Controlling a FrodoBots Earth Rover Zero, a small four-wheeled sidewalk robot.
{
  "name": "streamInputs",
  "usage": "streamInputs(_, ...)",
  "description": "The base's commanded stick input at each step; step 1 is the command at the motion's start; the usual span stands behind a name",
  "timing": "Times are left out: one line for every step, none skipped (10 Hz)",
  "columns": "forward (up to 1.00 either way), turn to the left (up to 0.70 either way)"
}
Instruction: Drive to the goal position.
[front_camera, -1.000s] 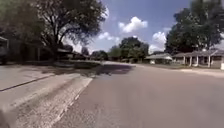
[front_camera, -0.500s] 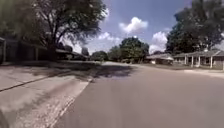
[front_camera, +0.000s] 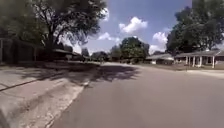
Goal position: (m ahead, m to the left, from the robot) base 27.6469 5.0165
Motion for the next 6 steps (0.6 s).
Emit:
streamInputs(1.0,0.0)
streamInputs(1.0,0.0)
streamInputs(1.0,0.09)
streamInputs(1.0,0.14)
streamInputs(1.0,0.15)
streamInputs(1.0,0.07)
